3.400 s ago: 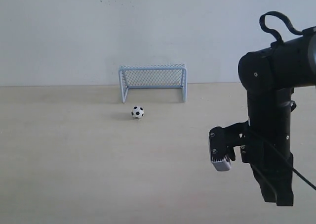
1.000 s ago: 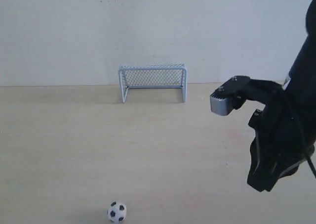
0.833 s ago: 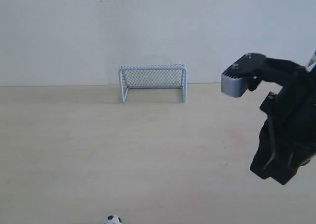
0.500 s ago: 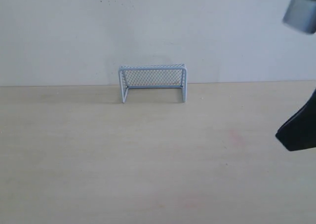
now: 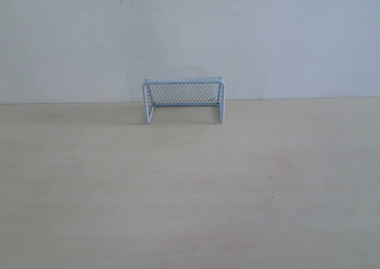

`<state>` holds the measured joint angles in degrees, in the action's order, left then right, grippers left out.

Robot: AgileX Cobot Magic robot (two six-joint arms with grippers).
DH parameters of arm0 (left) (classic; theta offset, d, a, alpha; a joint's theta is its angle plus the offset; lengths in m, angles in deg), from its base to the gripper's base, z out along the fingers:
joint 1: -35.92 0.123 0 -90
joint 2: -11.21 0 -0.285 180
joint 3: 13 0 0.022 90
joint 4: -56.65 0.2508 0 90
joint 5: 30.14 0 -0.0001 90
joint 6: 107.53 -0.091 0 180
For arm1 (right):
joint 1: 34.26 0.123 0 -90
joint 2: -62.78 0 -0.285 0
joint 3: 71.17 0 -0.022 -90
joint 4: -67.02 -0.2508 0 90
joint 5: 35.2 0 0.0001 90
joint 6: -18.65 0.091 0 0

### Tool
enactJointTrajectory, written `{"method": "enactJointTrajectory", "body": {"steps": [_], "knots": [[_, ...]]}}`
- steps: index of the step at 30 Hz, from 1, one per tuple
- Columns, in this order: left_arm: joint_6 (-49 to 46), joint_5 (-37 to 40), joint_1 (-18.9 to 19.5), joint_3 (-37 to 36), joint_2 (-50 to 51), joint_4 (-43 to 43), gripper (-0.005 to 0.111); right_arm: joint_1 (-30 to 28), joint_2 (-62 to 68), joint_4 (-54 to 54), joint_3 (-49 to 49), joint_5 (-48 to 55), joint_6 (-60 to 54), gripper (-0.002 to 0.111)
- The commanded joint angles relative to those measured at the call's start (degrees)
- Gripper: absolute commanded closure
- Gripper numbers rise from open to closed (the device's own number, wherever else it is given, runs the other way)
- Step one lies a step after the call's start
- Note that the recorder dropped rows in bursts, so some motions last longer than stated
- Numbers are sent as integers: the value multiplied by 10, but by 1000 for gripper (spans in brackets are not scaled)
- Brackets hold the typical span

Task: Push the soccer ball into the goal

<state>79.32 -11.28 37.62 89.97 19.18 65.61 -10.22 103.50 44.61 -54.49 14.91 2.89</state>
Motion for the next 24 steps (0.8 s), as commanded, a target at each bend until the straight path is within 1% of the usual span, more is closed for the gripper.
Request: {"method": "enactJointTrajectory", "body": {"steps": [1,6,11,12,16,18,21,23,24], "knots": [[-2,-9,-3,-2,-2,1,102,-9,-59,13,28,-70,2,109],[-2,-9,-3,-2,-2,1,102,-69,-131,18,71,-113,2,109],[-2,-9,-3,-2,-2,1,102,-131,-192,2,127,-204,22,109],[-2,-9,-3,-2,-2,1,102,-149,-211,-12,152,-242,37,109],[-2,-9,-3,-2,-2,1,102,-155,-245,-57,223,-319,110,109],[-2,-9,-3,-2,-2,1,102,-155,-262,-58,253,-320,126,109],[-2,-9,-3,-2,-2,1,102,-155,-279,-55,323,-339,112,109],[-2,-9,-3,-2,-2,1,102,-155,-282,-55,374,-384,107,109],[-2,-9,-3,-2,-2,1,102,-155,-284,-55,408,-422,107,109]]}}
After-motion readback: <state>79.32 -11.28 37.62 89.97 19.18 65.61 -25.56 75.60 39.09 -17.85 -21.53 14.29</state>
